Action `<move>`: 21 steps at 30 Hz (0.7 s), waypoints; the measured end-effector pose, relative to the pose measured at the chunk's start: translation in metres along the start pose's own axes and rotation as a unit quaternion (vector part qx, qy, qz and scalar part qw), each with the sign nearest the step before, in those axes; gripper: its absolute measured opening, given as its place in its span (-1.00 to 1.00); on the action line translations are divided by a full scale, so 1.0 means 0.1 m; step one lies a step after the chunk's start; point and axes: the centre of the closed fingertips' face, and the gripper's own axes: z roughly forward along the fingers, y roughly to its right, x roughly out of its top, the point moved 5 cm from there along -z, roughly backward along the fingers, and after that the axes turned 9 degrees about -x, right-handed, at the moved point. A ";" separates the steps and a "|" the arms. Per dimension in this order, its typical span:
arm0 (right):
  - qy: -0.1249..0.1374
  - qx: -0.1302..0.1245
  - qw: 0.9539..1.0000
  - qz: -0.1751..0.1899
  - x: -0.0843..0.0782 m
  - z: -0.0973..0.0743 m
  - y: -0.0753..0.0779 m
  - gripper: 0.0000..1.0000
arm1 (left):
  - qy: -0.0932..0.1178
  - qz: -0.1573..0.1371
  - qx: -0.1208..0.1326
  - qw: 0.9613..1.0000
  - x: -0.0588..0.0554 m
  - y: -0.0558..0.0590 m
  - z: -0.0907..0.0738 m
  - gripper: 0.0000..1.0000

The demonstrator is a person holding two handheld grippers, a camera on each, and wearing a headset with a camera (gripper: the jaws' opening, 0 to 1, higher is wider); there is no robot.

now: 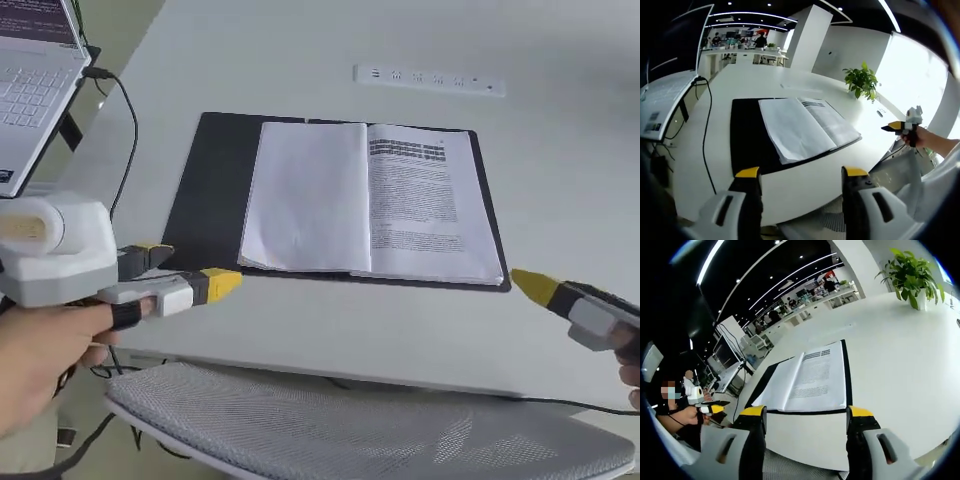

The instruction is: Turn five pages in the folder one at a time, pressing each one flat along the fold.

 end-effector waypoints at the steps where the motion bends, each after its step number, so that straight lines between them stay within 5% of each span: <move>1: -0.004 -0.001 1.000 -0.005 -0.02 0.00 -0.01 0.33 | -0.004 -0.002 0.002 1.000 -0.01 0.00 -0.02 0.35; 10: -0.018 0.007 0.997 -0.074 -0.10 -0.09 -0.25 0.43 | 0.003 0.006 0.000 1.000 0.02 0.14 -0.16 0.44; 21: -0.005 0.003 0.997 -0.075 -0.02 -0.21 -0.26 0.38 | 0.015 0.016 -0.003 1.000 0.09 0.23 -0.25 0.41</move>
